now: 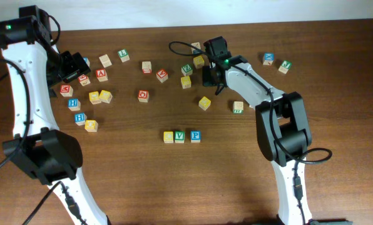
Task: Spell out CVPR
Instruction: 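Move the right gripper to the green R block and grasp it, then place the R block right of the P with the right gripper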
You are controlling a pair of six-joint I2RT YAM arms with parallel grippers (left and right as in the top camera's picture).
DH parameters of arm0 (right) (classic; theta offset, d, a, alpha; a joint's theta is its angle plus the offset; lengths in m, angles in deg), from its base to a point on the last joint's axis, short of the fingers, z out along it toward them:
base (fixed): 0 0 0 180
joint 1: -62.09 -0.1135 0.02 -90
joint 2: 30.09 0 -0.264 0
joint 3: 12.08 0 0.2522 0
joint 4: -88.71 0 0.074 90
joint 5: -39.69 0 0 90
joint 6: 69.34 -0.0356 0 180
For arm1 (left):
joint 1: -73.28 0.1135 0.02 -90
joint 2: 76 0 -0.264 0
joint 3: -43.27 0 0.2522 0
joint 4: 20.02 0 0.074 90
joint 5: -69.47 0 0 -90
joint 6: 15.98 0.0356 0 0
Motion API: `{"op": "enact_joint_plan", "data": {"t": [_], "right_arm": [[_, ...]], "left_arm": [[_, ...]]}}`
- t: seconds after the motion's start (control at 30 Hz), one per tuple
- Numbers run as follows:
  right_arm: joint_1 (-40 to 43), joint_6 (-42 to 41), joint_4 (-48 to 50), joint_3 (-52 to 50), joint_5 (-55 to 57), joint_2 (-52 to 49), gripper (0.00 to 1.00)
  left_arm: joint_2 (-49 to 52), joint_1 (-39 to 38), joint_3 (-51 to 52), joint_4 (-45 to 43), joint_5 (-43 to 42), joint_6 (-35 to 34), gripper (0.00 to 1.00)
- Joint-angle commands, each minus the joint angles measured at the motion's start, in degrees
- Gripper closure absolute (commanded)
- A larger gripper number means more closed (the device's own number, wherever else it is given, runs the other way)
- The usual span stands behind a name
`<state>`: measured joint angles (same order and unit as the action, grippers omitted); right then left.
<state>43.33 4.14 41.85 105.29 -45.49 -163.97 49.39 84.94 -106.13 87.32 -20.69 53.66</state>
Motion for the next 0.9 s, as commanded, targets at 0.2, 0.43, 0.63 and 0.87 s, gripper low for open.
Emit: {"op": "enact_joint_plan", "data": {"t": [0.2,0.43,0.63,0.87], "right_arm": [[0.31,-0.24,-1.81,0.24,-0.31,2.21,0.77],[0.31,-0.42,-27.28,0.24,-5.51,13.79,0.81],[-4.87,-0.22,-41.64,-7.65,-11.72,14.16,0.81],[-10.8,-5.25,-30.1,-14.58,-11.72,14.16,0.81]], "left_arm": [[0.31,0.13,-0.15,-0.07,0.0,0.09,0.01],[0.31,0.13,-0.15,-0.07,0.0,0.09,0.01],[0.31,0.13,-0.15,-0.07,0.0,0.09,0.01],[0.31,0.13,-0.15,-0.07,0.0,0.09,0.01]]}}
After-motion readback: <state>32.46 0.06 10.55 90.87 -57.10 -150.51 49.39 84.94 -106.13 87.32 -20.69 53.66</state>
